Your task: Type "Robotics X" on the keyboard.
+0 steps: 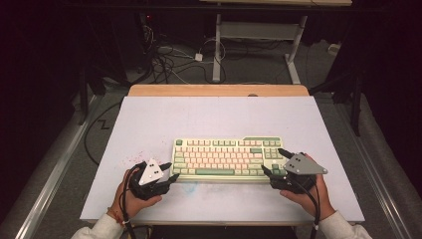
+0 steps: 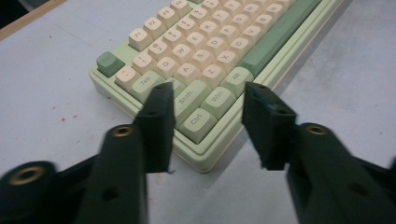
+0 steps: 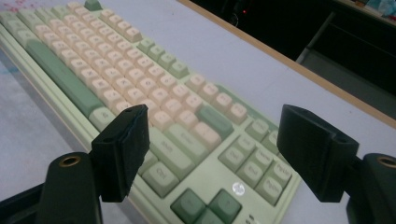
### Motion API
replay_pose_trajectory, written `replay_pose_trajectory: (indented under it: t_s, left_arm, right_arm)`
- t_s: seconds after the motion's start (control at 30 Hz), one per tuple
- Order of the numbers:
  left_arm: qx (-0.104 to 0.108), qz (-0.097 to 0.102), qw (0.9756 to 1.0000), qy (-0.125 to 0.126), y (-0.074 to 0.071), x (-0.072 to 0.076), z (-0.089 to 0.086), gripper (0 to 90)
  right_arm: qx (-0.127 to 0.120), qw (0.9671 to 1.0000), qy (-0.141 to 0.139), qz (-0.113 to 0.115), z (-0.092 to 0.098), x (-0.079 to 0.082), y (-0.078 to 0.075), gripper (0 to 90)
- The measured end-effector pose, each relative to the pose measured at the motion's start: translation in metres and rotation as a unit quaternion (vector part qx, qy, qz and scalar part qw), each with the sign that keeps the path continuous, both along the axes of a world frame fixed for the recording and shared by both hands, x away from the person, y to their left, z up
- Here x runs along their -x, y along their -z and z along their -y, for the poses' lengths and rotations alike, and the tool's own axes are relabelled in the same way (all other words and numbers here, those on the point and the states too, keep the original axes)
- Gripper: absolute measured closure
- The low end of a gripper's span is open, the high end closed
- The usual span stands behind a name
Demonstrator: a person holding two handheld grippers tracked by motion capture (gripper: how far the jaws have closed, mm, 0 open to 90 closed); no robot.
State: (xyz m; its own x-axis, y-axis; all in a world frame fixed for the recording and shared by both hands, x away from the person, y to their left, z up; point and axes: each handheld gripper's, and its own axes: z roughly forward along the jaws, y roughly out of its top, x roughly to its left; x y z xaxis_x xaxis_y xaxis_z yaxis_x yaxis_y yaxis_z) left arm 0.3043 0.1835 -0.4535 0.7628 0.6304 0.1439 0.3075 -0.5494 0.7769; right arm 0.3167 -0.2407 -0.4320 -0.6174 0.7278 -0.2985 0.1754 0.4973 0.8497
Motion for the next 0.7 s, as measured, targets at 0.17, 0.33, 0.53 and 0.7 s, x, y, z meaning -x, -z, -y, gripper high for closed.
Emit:
replay_pose_trajectory:
  t_s: [0.17, 0.33, 0.53, 0.7]
  left_arm:
    - [-0.003, -0.012, 0.9994, 0.032, -0.002, 0.0, 0.003, 81.4]
    - [-0.018, -0.03, 0.9985, 0.042, -0.002, -0.002, 0.009, 87.9]
    - [-0.032, -0.049, 0.9971, 0.049, -0.004, -0.007, 0.027, 87.8]
    - [-0.045, -0.049, 0.9963, 0.054, -0.007, -0.018, 0.045, 87.7]
  right_arm:
    - [0.003, 1.0, 0.0, -0.007, 0.009, 0.01, 0.006, 25.6]
    - [0.002, 0.9999, -0.003, -0.013, 0.014, 0.019, 0.009, 25.5]
    - [0.004, 0.9997, -0.008, -0.021, 0.017, 0.021, 0.012, 25.4]
    - [0.006, 0.9996, -0.011, -0.025, 0.015, 0.019, 0.014, 25.4]
